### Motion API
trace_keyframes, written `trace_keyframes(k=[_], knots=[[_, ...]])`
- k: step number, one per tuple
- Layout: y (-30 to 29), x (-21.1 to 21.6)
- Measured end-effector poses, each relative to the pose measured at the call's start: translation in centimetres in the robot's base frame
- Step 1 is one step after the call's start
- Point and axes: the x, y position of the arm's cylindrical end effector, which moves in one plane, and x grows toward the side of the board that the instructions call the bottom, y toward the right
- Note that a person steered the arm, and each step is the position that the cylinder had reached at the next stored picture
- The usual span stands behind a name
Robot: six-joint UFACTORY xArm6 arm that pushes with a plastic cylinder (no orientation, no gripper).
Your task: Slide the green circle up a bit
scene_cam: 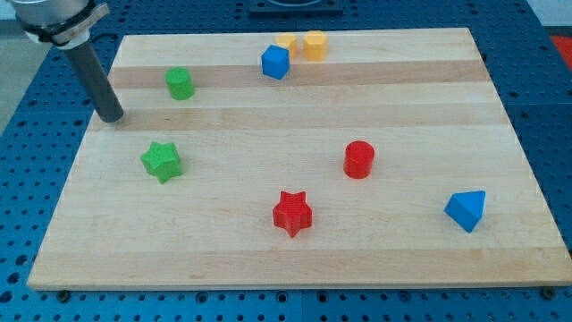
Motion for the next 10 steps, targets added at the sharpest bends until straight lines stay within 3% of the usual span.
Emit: trace_keyframes(k=[2, 10], knots=[[3.2, -1.6], [6.6, -2.7]])
